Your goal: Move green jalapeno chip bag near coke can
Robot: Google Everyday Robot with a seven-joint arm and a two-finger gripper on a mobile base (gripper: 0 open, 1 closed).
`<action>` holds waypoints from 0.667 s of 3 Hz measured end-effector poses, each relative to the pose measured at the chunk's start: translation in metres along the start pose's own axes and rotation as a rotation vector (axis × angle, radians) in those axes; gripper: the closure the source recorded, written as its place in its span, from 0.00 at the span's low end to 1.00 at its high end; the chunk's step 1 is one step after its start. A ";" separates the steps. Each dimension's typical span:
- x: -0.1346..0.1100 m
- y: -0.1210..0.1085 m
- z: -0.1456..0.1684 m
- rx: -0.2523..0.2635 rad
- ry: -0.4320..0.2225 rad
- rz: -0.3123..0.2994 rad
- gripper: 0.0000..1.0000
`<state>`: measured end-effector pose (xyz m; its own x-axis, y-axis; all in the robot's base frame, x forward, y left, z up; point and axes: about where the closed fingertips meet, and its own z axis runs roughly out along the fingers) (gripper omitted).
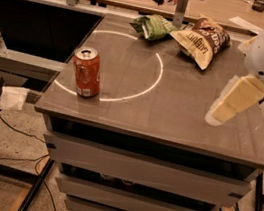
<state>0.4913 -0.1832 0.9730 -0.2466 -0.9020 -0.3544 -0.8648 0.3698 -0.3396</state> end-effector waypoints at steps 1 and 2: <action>-0.006 -0.005 0.023 0.089 -0.036 -0.027 0.00; -0.011 -0.010 0.036 0.202 -0.064 -0.097 0.00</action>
Offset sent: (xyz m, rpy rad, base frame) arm 0.0671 0.0299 -0.0012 -0.0443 -0.5555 0.0624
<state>0.5183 -0.1686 0.9494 -0.1325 -0.9219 -0.3641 -0.7762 0.3249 -0.5402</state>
